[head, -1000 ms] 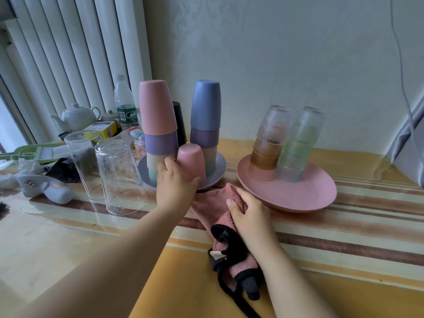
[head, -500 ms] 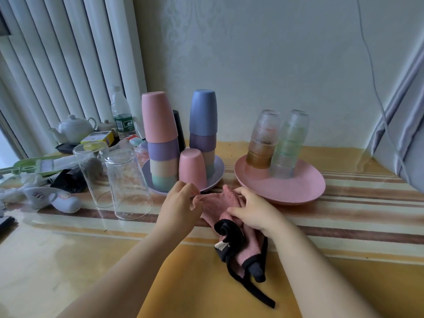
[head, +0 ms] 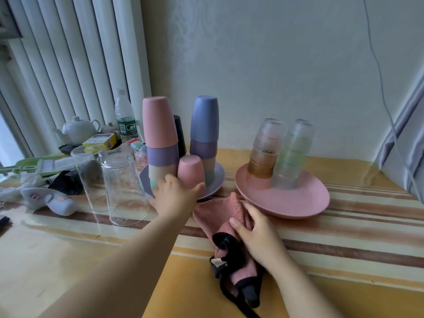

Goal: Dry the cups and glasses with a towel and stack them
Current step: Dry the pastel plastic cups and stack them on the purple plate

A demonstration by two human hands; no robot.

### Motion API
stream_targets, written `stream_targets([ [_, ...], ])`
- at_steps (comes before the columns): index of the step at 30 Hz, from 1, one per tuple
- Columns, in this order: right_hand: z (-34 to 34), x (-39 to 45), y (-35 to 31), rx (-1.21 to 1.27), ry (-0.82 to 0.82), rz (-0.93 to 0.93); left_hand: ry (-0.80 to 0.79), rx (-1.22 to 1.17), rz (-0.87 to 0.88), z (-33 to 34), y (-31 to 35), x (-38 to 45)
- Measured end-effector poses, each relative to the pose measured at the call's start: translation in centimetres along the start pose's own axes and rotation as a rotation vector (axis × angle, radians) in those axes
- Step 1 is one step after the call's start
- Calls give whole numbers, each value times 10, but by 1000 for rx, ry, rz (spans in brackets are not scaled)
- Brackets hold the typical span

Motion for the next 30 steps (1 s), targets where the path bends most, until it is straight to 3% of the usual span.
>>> stream_targets([
  [5,1,1,4,29,6,-38,62,64,-131,16,13,0],
  [10,0,1,10,57,26,-40,139,-3,-147,21,9,1],
  [17,1,0,13,75,30,-35,134,-386,92,2,12,-15],
  [21,1,0,11,104,28,-30,214,-454,248,-49,36,-13],
  [24,1,1,5,67,24,-90,232,-491,296,-98,55,3],
  [30,4,0,-24,19,18,-190,94,-589,314,-149,65,36],
])
Point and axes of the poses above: each hand's wrist, its own x-axis towards the middle knuckle, its own z-axis out of the palm, y = z × x, the point moved 4 cm from there along x, towards the middle knuckle, and after that the axes turned 8 degrees about -z, right-handed, at the moved point
